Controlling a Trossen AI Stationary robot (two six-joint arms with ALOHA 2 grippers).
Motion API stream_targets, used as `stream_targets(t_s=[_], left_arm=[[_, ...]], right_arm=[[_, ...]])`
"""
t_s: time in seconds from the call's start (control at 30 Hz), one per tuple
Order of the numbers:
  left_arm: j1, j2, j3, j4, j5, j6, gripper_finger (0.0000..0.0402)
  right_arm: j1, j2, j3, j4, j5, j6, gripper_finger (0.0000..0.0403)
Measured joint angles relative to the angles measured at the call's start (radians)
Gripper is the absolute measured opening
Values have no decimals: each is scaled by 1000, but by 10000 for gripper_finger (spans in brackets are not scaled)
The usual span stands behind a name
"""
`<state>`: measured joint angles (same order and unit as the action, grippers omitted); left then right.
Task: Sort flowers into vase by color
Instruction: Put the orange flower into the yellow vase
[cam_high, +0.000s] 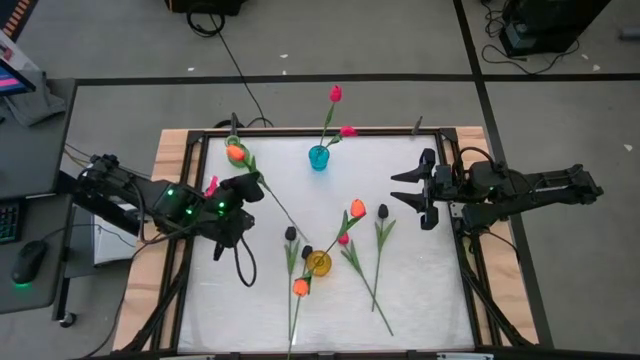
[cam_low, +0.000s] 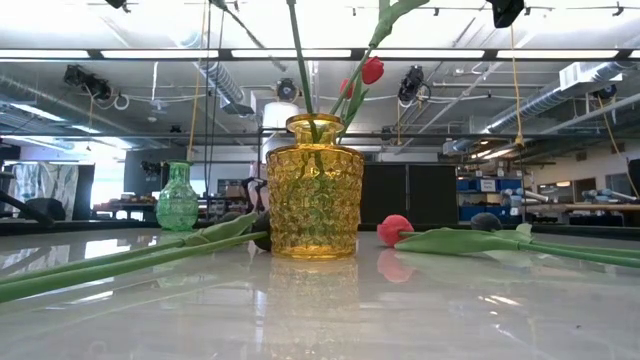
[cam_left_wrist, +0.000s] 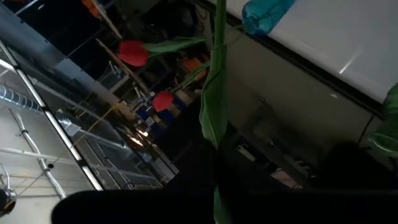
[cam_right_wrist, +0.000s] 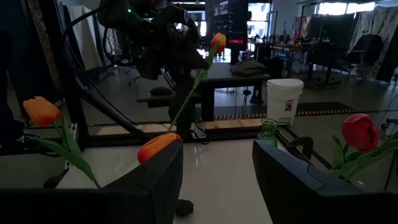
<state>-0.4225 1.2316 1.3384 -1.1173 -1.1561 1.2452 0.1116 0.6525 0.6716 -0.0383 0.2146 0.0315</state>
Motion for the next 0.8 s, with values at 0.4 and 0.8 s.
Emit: stream_targets(t_s=[0.4, 0.8], left_arm=[[10, 1, -1, 194, 48, 47, 7], [77, 1, -1, 270, -4, -171, 7]], right_arm=[[0, 0, 0, 0, 0, 0, 203], [0, 0, 0, 0, 0, 0, 203]])
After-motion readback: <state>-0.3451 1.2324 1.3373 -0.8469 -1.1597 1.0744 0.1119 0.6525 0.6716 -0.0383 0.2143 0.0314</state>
